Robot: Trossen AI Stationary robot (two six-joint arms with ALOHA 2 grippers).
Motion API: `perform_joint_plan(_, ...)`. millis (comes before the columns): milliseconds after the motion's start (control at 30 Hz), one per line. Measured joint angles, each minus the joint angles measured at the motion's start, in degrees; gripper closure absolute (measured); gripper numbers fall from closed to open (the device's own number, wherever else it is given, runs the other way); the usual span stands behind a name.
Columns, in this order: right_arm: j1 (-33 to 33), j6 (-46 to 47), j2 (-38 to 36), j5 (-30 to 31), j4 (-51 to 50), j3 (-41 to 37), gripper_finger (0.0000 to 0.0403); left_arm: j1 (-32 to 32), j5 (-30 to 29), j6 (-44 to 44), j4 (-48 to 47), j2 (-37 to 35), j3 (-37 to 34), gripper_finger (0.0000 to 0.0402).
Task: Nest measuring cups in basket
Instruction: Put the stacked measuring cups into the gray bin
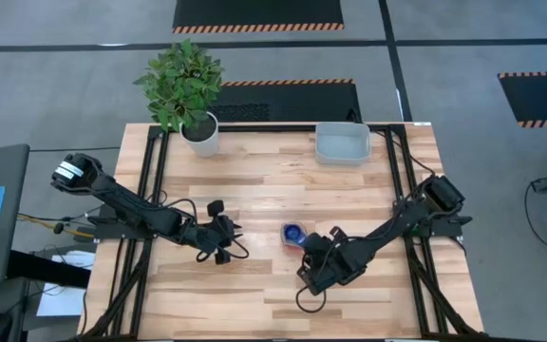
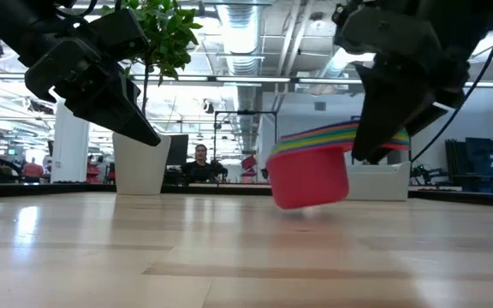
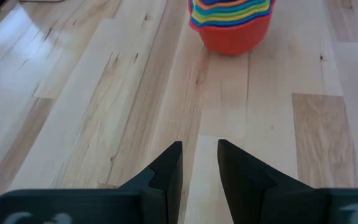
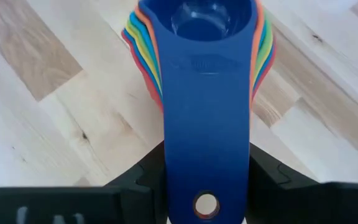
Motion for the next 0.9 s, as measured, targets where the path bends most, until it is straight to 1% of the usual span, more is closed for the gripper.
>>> perform_joint_plan(467, 0.11, 3.6, 0.0, 8.5, -1.34, -0.69, 0.0245, -0.02, -0.04, 0.0, 0.0, 0.0, 0.0, 0.031)
perform_joint_plan(700, -1.12, 9.26, -0.04, 14.41, -9.15, -0.69, 0.0236, 0.0, -0.04, 0.0, -0.01, 0.0, -0.02, 0.031)
perform_joint_plan(900, -3.33, 11.23, -3.62, 18.55, -15.56, -0.67, 0.0242, -0.01, -0.03, 0.0, -0.02, 0.0, -0.02, 0.031)
